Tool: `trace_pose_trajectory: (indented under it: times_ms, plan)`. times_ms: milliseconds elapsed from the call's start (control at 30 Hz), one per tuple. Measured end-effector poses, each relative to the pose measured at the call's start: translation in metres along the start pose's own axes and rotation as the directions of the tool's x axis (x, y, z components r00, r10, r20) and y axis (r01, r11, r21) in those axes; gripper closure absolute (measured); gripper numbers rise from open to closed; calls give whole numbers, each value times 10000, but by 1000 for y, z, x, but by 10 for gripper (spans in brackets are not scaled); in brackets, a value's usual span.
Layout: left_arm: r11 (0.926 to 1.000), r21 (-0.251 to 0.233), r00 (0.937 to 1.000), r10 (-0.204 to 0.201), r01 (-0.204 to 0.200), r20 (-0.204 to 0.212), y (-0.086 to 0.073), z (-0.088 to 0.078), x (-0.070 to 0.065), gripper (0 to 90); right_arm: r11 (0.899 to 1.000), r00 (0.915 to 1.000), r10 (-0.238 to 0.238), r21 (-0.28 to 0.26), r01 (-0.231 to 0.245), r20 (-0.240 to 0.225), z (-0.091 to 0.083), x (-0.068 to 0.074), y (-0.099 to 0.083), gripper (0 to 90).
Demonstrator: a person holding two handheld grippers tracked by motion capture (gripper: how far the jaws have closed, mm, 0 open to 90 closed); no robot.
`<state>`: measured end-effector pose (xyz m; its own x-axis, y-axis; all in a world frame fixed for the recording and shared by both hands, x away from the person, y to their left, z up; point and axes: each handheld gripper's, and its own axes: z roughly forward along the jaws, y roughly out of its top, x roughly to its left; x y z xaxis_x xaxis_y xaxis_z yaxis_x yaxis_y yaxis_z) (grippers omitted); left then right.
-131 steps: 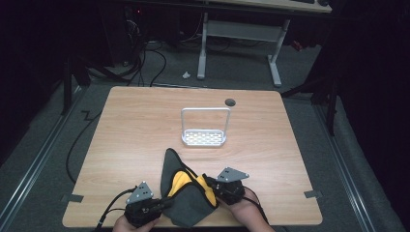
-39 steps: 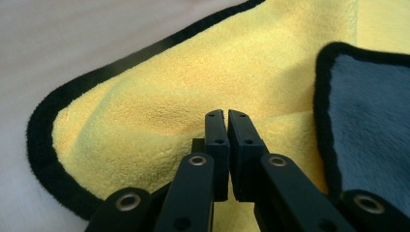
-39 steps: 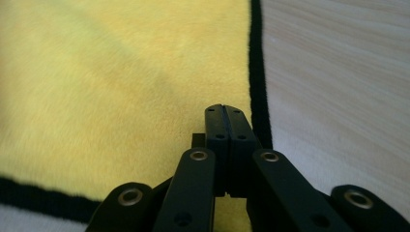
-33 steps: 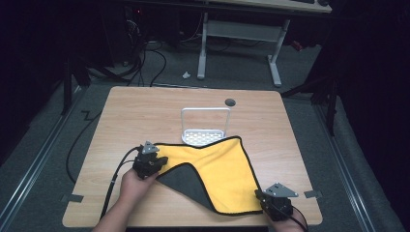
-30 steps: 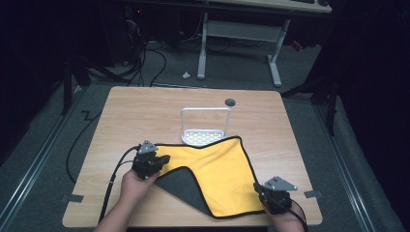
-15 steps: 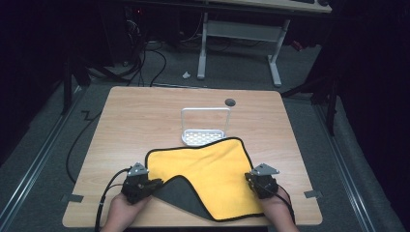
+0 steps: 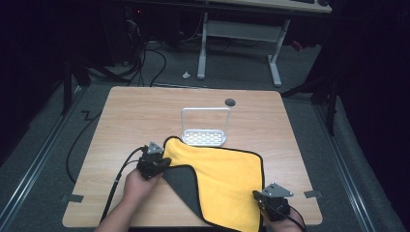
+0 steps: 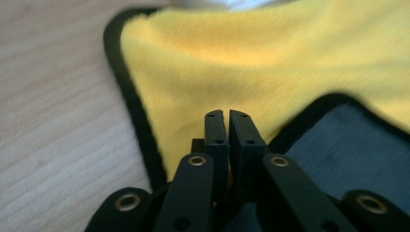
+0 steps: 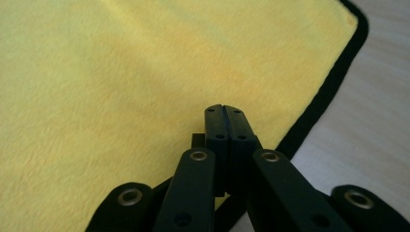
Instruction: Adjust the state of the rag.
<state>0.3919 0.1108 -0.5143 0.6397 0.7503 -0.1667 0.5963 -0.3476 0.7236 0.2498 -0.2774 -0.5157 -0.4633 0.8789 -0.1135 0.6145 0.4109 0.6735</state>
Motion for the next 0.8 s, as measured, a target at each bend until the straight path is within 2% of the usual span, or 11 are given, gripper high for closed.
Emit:
trace_pose_trajectory:
  times_ms: [67,167,233,300,333,400,500,633,733,767,800]
  plan:
    - [9997,-262,9997,30,-24,226,2,-5,-10,767,9998,10000,61,-193,-59,72,3,-6,9,900]
    - [9984,-470,9960,-271,312,852,4,-5,-22,617,9984,9991,380,-435,-371,193,14,-18,22,900]
    - [9996,-227,9936,-143,170,1119,5,1,-31,522,9974,9980,590,-415,-581,219,23,-23,27,900]
    - [9996,267,9949,32,-59,1010,4,9,-36,485,9969,9973,702,-377,-694,197,30,-25,27,896]
    - [9985,506,9957,142,-189,914,2,12,-38,505,9970,9973,708,-341,-701,208,33,-24,26,896]
    - [9960,660,9967,567,-605,576,-3,14,-42,672,9977,9978,593,-360,-582,301,36,-22,22,897]
    - [9976,376,9973,554,-573,491,-6,11,-42,887,9979,9978,535,-380,-520,397,36,-21,22,898]
    - [9980,-161,9967,615,-608,521,-5,1,-44,899,9980,9978,488,-434,-468,459,36,-20,21,898]
    - [9976,-263,9964,655,-642,535,-2,0,-46,897,9978,9977,504,-443,-484,451,36,-20,21,897]
    - [9984,-162,9969,545,-536,574,1,3,-47,849,9979,9976,504,-431,-484,475,36,-19,21,898]
    - [9993,-35,9967,362,-360,726,4,8,-47,732,9979,9975,507,-434,-486,486,36,-19,21,898]
